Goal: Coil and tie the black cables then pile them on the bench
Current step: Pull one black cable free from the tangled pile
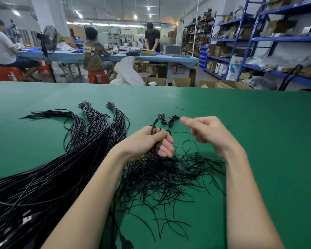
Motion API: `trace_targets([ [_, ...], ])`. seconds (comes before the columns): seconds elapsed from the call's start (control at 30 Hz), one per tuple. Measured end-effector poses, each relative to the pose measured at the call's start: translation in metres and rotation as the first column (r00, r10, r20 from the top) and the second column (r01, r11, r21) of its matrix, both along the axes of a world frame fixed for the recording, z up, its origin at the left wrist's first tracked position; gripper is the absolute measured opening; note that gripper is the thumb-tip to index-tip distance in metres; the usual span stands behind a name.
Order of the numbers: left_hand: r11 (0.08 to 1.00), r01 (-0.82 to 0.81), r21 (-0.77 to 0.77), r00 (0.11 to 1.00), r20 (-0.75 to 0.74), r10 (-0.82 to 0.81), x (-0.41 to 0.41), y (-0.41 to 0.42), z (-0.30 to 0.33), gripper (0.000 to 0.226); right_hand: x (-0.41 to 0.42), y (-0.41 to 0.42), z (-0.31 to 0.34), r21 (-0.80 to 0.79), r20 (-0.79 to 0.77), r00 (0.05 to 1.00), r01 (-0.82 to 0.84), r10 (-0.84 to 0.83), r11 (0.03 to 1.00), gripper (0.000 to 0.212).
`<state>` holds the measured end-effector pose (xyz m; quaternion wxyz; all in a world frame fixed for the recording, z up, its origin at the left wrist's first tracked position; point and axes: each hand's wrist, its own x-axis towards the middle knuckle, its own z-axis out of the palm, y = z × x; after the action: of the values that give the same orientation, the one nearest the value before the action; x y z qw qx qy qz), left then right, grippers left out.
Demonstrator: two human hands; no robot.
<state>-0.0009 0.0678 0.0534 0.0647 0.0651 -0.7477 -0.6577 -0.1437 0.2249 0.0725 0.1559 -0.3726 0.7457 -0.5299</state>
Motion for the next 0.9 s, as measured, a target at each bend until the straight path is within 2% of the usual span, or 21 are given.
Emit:
trace_targets([
  [0.07,0.998,0.055,-0.011,0.998,-0.017,-0.055,0.002,-0.002,0.000,0.030,-0.004,0.003,0.002,-0.079,0.014,1.000,0.019,-0.018,0.997,0.037],
  [0.1,0.994,0.101,0.034,0.995,-0.022,-0.100,0.002,-0.001,0.000,0.029,-0.002,0.001,0.002,-0.094,0.035,0.999,-0.018,0.021,0.995,0.032],
  [0.2,0.953,0.266,0.143,0.964,-0.052,-0.262,0.000,0.006,0.001,0.024,0.013,-0.014,-0.003,-0.103,0.121,0.970,-0.197,0.209,0.975,0.039],
  [0.27,0.925,0.345,0.161,0.938,-0.089,-0.335,0.000,0.009,0.000,0.024,0.024,-0.024,-0.006,-0.123,0.125,0.947,-0.281,0.296,0.952,0.029],
  [0.33,0.909,0.372,0.188,0.927,-0.116,-0.356,0.001,0.009,0.000,0.024,0.028,-0.029,-0.009,-0.179,0.134,0.937,-0.297,0.323,0.938,0.018],
  [0.43,0.901,0.365,0.234,0.930,-0.131,-0.343,0.002,0.006,0.001,0.023,0.025,-0.030,-0.011,-0.236,0.181,0.931,-0.272,0.317,0.933,0.027],
  [0.5,0.903,0.352,0.247,0.935,-0.139,-0.326,0.000,0.007,0.001,0.023,0.025,-0.030,-0.010,-0.224,0.148,0.949,-0.241,0.278,0.944,0.032],
  [0.6,0.925,0.292,0.245,0.954,-0.145,-0.263,-0.001,0.011,0.001,0.024,0.028,-0.035,-0.008,-0.236,0.055,0.988,-0.126,0.143,0.964,0.034],
  [0.73,0.956,0.163,0.245,0.984,-0.112,-0.139,-0.004,0.014,0.002,0.028,0.028,-0.040,-0.011,-0.286,0.013,0.999,0.035,-0.032,0.958,0.037],
  [0.9,0.999,0.018,0.036,1.000,-0.023,-0.017,-0.006,0.016,0.002,0.029,0.027,-0.038,-0.009,-0.329,-0.092,0.991,0.061,-0.096,0.942,0.035],
])
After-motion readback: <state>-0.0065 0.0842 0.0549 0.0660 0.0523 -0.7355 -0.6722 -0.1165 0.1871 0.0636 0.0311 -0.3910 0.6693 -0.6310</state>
